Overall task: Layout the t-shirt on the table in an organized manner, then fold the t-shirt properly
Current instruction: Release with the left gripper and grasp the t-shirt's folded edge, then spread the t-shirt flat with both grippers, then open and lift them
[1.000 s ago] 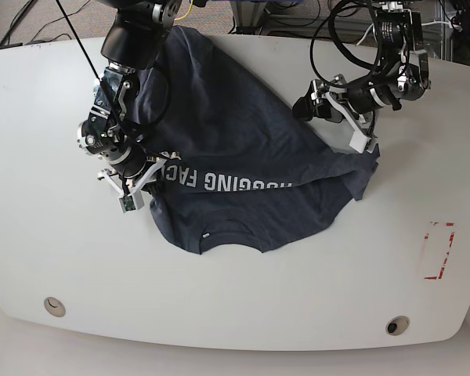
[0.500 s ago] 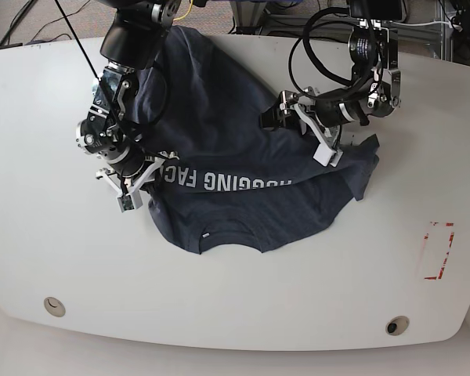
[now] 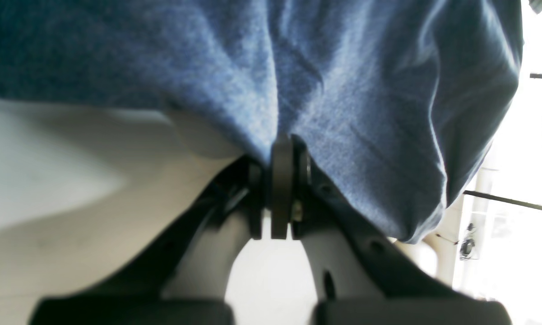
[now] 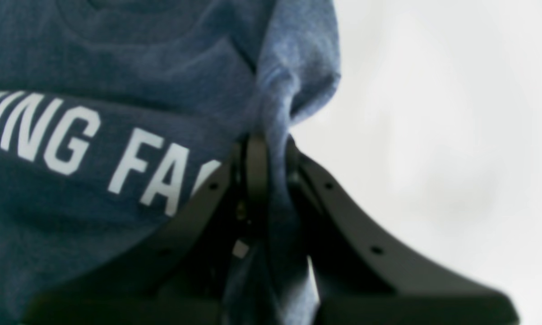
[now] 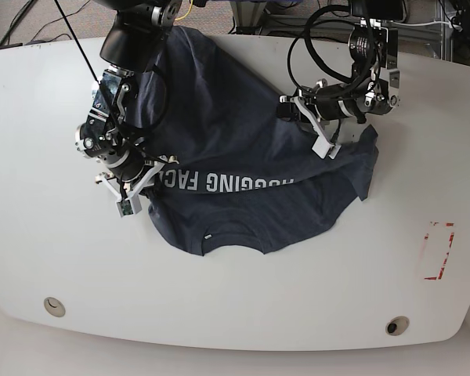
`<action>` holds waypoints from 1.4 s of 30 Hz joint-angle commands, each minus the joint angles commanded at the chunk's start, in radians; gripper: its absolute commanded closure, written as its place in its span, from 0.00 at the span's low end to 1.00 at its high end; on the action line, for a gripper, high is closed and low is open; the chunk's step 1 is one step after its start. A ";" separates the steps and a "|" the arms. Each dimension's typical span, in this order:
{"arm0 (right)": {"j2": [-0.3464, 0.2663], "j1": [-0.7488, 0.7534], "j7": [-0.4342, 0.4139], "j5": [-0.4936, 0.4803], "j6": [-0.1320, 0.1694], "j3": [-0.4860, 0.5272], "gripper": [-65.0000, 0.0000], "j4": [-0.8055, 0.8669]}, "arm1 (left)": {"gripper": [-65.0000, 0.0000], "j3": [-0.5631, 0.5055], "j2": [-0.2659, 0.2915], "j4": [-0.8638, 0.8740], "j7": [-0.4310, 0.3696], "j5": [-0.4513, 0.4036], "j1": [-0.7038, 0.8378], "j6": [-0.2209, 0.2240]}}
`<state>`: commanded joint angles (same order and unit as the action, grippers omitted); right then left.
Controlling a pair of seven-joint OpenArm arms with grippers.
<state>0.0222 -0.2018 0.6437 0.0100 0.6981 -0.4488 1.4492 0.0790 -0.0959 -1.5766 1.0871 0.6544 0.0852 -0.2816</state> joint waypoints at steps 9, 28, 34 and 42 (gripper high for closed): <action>-0.034 -0.008 0.000 -0.008 -0.074 0.000 0.97 0.005 | 1.00 -0.002 -0.109 0.157 0.003 -0.015 -0.213 -0.003; -0.015 0.262 0.098 -0.009 -0.067 -0.141 0.85 0.201 | 1.00 -0.198 -0.270 0.189 0.014 -0.014 -0.417 -0.061; 0.043 0.330 0.098 -0.006 -0.070 -0.143 0.42 0.308 | 1.00 -0.199 -0.270 0.192 0.020 -0.017 -0.408 -0.186; 0.060 0.333 0.098 -0.006 -0.071 -0.144 0.11 0.448 | 1.00 -0.199 -0.244 0.187 0.020 -0.014 -0.351 -0.259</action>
<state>0.0821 0.1312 0.7419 0.0038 0.6268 -0.5930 1.8972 -0.1204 -0.3399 -1.3894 1.1070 0.6406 -0.2662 -0.5409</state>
